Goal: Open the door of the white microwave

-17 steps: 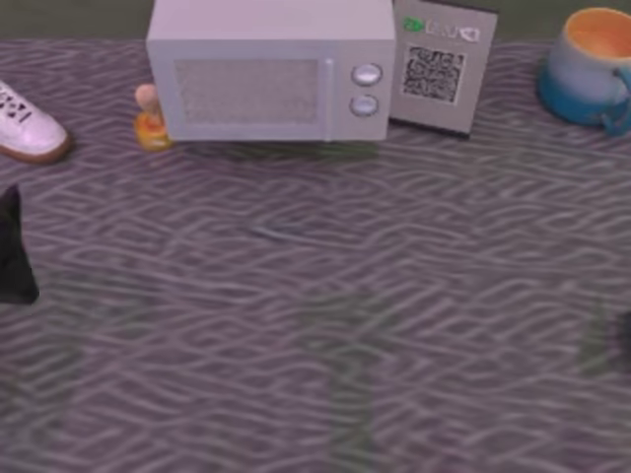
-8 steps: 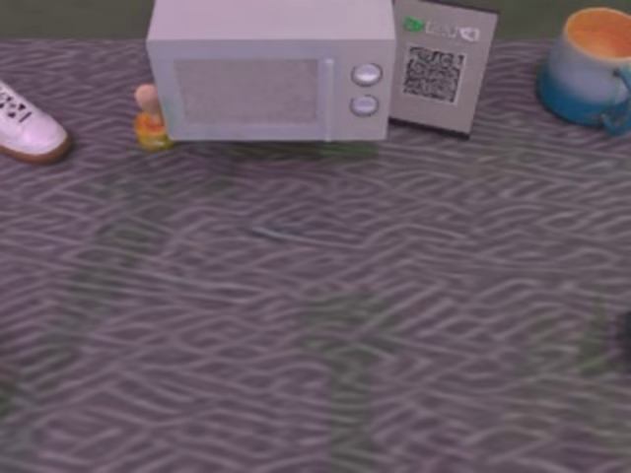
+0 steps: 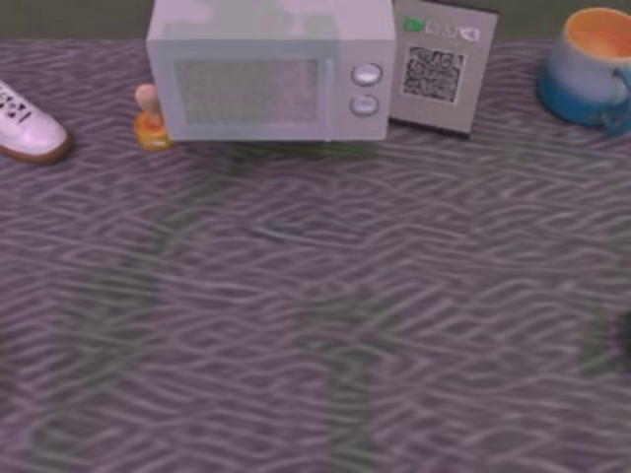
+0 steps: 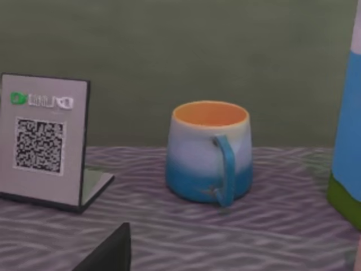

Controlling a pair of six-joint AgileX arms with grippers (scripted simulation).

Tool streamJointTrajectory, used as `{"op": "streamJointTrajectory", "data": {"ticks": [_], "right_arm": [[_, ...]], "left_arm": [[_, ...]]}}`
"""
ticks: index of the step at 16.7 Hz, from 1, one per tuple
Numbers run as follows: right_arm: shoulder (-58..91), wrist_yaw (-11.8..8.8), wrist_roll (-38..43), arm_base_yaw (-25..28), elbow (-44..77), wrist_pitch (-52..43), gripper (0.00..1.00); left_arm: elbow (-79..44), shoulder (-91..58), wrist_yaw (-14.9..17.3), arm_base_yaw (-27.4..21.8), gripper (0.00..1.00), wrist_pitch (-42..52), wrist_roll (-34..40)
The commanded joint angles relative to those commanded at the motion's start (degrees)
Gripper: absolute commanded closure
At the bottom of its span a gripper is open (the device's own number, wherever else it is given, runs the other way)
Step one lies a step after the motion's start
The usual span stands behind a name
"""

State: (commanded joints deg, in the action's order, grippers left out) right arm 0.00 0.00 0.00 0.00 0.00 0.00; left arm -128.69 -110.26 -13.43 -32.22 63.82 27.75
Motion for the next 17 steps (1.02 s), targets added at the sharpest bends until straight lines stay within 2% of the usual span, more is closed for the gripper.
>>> {"op": "streamJointTrajectory", "data": {"ticks": [4, 7, 13, 17], "right_arm": [[0.0, 0.0, 0.0, 0.0, 0.0, 0.0, 0.00], [0.0, 0.0, 0.0, 0.0, 0.0, 0.0, 0.00], [0.0, 0.0, 0.0, 0.0, 0.0, 0.0, 0.00], [0.0, 0.0, 0.0, 0.0, 0.0, 0.0, 0.00]], "left_arm": [[-14.3, -16.4, -2.7, -3.4, 0.00, 8.9, 3.9], [-20.3, -24.1, -4.0, -4.8, 0.00, 13.5, 5.6], [-22.1, -26.7, -4.5, -5.3, 0.00, 15.2, 6.2], [-20.5, -27.2, -4.2, -4.7, 0.00, 13.0, 5.7]]}}
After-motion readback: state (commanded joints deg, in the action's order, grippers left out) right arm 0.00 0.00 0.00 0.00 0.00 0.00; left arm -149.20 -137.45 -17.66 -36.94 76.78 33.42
